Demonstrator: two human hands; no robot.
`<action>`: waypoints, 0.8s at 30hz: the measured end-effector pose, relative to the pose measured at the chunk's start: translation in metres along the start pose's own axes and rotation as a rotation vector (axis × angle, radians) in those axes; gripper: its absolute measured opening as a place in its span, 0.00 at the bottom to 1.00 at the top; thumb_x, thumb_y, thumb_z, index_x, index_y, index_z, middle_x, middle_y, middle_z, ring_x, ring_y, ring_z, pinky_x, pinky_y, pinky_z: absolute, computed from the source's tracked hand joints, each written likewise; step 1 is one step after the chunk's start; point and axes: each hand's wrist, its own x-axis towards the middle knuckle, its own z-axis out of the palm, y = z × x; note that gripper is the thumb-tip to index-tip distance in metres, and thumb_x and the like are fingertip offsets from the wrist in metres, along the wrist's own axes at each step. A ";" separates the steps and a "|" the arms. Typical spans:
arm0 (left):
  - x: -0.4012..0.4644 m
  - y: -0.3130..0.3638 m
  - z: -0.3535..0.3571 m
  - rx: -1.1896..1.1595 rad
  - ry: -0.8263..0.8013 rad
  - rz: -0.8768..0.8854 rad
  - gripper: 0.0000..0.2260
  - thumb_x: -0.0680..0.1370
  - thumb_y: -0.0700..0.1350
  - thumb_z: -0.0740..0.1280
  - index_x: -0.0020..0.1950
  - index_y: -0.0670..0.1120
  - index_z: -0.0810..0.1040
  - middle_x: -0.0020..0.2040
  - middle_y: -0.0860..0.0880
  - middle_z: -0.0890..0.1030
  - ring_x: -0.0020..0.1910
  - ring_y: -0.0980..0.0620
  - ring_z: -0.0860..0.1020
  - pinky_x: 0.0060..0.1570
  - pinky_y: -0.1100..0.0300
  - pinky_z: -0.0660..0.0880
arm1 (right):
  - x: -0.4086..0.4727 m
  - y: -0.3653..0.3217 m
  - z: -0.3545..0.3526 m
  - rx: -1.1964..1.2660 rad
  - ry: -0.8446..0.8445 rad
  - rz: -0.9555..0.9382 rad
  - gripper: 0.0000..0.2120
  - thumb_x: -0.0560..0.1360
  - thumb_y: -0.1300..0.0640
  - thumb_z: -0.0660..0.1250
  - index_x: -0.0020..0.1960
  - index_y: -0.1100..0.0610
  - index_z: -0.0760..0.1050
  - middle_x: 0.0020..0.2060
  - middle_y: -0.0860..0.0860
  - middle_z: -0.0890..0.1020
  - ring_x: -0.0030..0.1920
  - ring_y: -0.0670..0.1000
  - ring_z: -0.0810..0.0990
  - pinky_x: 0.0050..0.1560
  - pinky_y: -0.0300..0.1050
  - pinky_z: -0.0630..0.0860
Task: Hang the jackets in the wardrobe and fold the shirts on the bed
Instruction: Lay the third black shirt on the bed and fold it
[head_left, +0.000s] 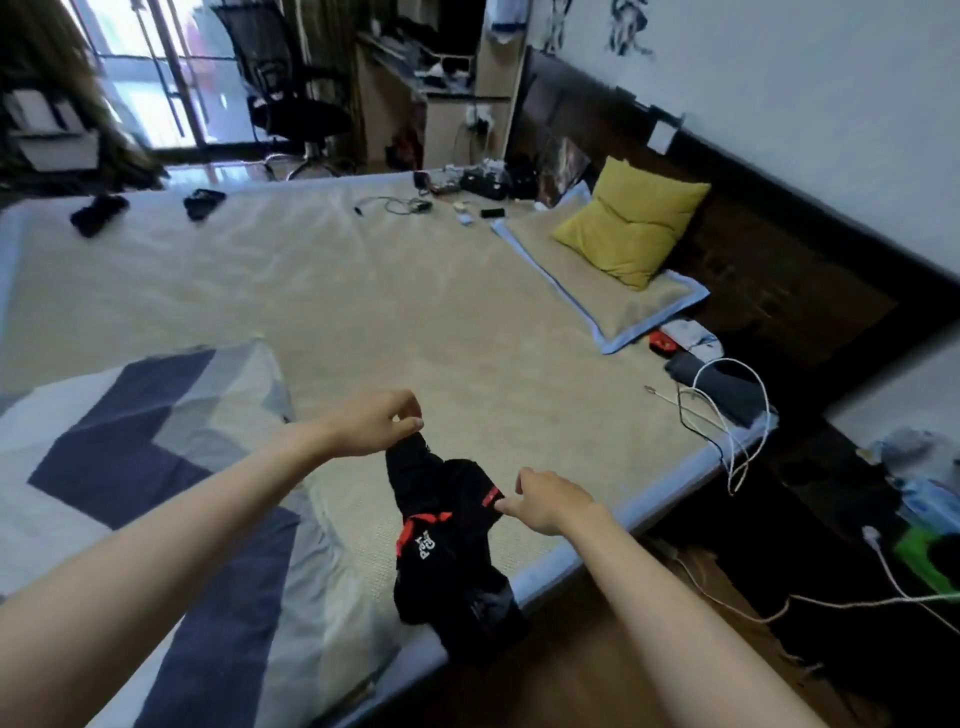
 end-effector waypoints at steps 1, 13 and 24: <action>0.001 -0.016 0.003 -0.021 0.002 -0.031 0.13 0.83 0.51 0.62 0.63 0.45 0.76 0.60 0.48 0.80 0.47 0.52 0.77 0.52 0.56 0.75 | 0.014 -0.004 0.000 -0.022 -0.024 -0.001 0.24 0.82 0.40 0.61 0.64 0.60 0.70 0.59 0.57 0.78 0.56 0.58 0.78 0.53 0.53 0.75; 0.033 -0.123 0.092 -0.276 0.006 -0.374 0.11 0.82 0.50 0.64 0.58 0.44 0.76 0.55 0.47 0.82 0.54 0.47 0.79 0.55 0.51 0.75 | 0.175 -0.013 0.016 -0.135 -0.210 -0.054 0.26 0.81 0.42 0.65 0.68 0.61 0.67 0.61 0.57 0.78 0.60 0.58 0.78 0.52 0.48 0.71; 0.068 -0.110 0.215 -0.501 0.042 -0.765 0.04 0.81 0.47 0.65 0.52 0.47 0.75 0.50 0.49 0.81 0.50 0.48 0.79 0.54 0.52 0.75 | 0.338 0.071 0.113 0.282 -0.362 0.106 0.25 0.75 0.50 0.75 0.62 0.67 0.76 0.56 0.58 0.83 0.61 0.61 0.81 0.63 0.51 0.76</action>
